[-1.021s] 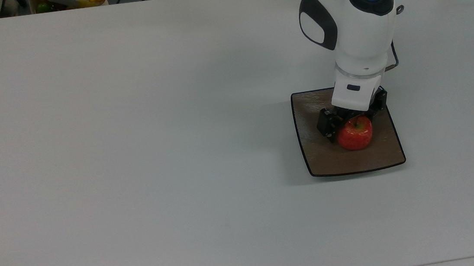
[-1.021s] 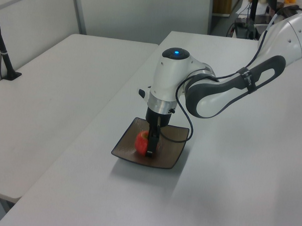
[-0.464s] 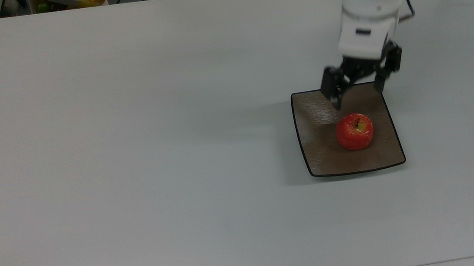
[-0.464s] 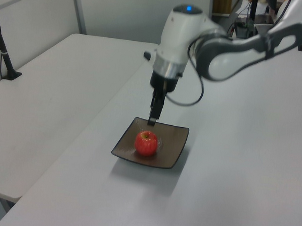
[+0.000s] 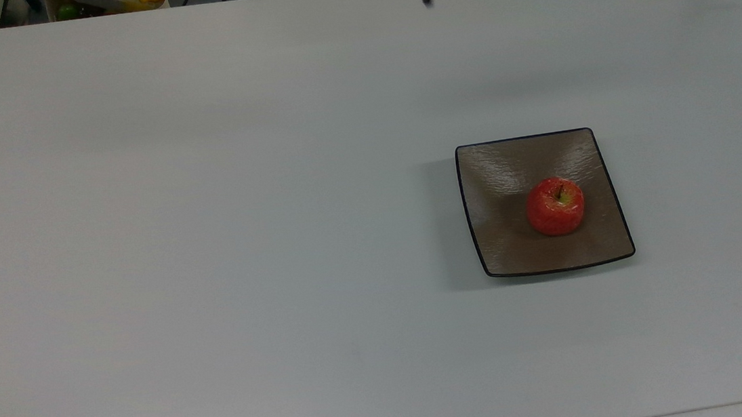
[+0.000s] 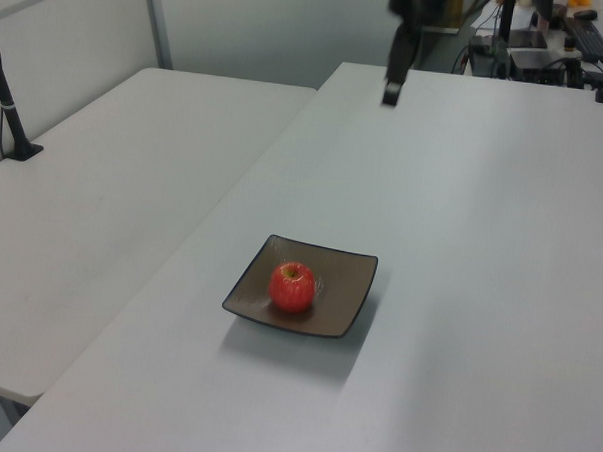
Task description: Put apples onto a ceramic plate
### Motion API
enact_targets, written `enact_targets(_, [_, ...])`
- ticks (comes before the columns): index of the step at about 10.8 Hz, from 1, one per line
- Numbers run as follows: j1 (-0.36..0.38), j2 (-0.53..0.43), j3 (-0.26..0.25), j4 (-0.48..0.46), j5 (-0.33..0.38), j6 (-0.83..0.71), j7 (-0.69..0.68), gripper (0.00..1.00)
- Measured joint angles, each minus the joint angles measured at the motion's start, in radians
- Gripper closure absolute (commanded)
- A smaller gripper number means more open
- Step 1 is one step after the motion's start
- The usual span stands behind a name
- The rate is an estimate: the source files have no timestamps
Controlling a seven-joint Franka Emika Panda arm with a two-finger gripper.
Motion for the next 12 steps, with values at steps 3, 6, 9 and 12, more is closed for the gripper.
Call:
enact_targets(3, [-0.114, -0.154, -0.003, -0.085, 0.044, -0.109, 0.012, 0.0])
enact_targets(6, [-0.231, -0.252, -0.007, -0.201, 0.05, -0.174, 0.016, 0.0])
enact_targets(9, [-0.275, -0.305, -0.007, -0.312, 0.052, -0.148, -0.007, 0.0])
enact_targets(12, [-0.282, -0.297, -0.007, -0.369, 0.052, -0.008, -0.137, 0.0])
